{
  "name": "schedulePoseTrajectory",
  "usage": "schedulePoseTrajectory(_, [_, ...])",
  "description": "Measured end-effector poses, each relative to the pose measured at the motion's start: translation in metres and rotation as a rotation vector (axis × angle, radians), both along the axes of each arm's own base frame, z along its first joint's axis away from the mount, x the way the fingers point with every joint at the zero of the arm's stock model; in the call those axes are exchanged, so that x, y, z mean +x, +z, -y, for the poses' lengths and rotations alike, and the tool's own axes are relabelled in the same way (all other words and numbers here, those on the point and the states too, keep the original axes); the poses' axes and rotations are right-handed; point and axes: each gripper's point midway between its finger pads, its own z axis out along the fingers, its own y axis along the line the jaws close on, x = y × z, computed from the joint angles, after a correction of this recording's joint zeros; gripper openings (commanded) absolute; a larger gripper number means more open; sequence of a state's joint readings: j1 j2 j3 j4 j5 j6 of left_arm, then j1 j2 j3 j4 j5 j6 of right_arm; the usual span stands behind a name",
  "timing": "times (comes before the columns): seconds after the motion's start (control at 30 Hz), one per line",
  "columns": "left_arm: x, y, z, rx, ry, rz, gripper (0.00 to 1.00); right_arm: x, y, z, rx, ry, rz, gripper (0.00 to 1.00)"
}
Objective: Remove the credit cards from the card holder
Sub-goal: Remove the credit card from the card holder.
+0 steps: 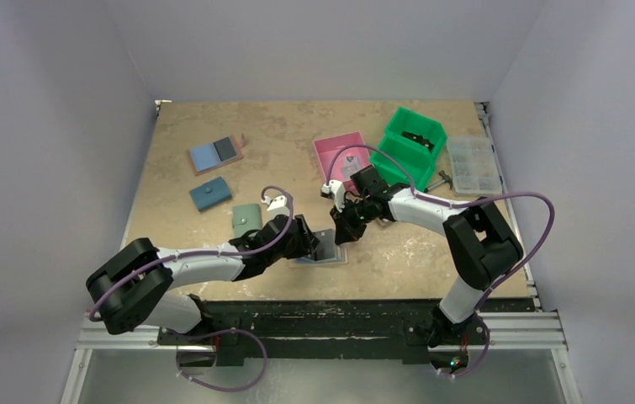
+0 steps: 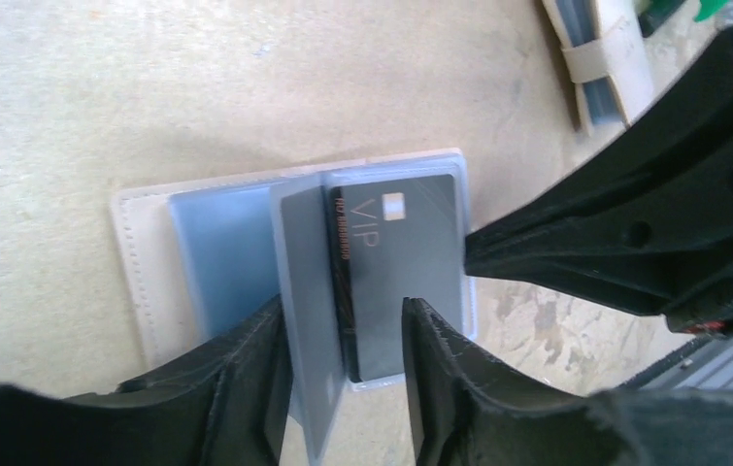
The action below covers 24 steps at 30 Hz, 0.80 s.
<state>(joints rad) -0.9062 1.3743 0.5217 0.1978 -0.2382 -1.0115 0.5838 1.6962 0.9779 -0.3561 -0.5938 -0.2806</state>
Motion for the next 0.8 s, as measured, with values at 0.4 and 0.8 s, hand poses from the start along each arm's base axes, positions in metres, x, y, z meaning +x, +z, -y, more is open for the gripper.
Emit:
schedulePoseTrajectory(0.4, [0.003,-0.011,-0.02,0.014,0.035,-0.035,0.0,0.0,0.001,0.001,-0.003,0.009,0.006,0.18])
schedulePoseTrajectory(0.8, [-0.007,0.011,-0.02,-0.129,-0.033,0.077,0.0,-0.012,0.067,-0.004,0.185,0.129,0.08,0.33])
